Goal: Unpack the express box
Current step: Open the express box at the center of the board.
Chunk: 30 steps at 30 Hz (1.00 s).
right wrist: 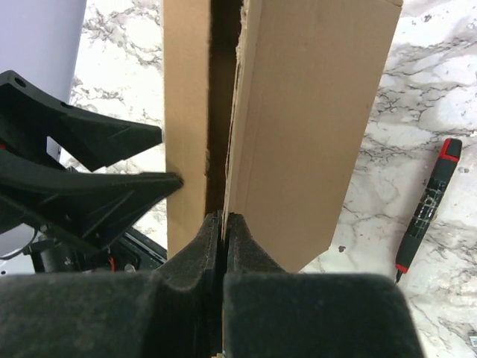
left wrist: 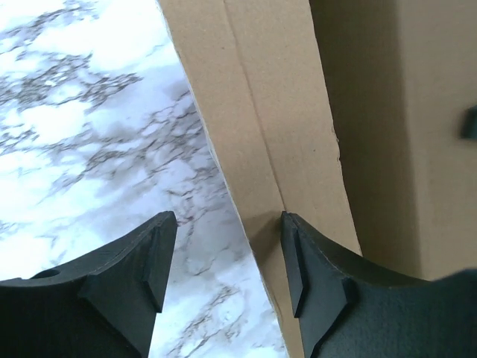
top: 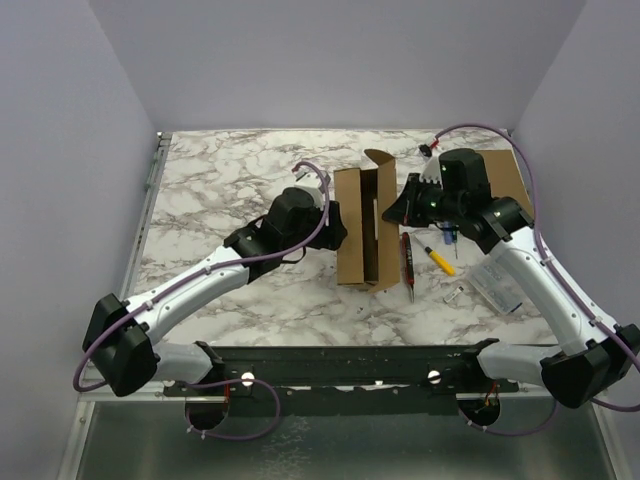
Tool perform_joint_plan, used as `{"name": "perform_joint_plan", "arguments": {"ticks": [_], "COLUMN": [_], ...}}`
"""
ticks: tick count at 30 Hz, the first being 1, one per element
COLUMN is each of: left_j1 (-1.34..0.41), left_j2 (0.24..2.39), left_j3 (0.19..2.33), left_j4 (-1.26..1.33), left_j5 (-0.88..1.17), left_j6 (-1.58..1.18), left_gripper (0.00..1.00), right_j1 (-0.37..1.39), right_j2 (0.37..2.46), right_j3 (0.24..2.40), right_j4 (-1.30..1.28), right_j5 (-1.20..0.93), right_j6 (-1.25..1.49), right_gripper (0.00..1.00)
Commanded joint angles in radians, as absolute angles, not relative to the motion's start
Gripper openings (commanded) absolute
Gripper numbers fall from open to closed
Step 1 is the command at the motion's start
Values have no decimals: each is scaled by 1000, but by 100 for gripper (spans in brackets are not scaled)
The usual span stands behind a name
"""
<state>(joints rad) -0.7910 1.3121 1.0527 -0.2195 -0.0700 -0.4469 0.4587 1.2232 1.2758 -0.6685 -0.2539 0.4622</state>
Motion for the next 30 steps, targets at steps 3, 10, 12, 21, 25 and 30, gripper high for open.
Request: {"name": "perform_joint_plan", "arguments": {"ticks": [3, 10, 12, 21, 25, 30], "left_j1": [-715, -586, -559, -540, -540, -541], "left_j2": [1242, 1174, 1148, 1045, 1013, 1003], "left_j3": [924, 864, 874, 979, 1015, 1048], "left_j4": [-328, -354, -374, -448, -410, -296], "left_j5": [-121, -75, -75, -24, 107, 254], "left_j6": [-428, -395, -379, -438, -500, -568], "left_gripper": [64, 66, 69, 81, 82, 80], "right_j1": [462, 462, 462, 462, 461, 462], "right_j2": [1233, 1262, 1272, 1311, 1325, 1333], "right_j3": [1333, 1375, 1382, 1408, 1446, 1492], "right_j4": [-671, -688, -692, -657, -673, -684], "right_j5": [-265, -293, -291, -354, -353, -352], "right_j6": [400, 329, 317, 323, 350, 370], "right_gripper": [0, 0, 0, 0, 0, 0]}}
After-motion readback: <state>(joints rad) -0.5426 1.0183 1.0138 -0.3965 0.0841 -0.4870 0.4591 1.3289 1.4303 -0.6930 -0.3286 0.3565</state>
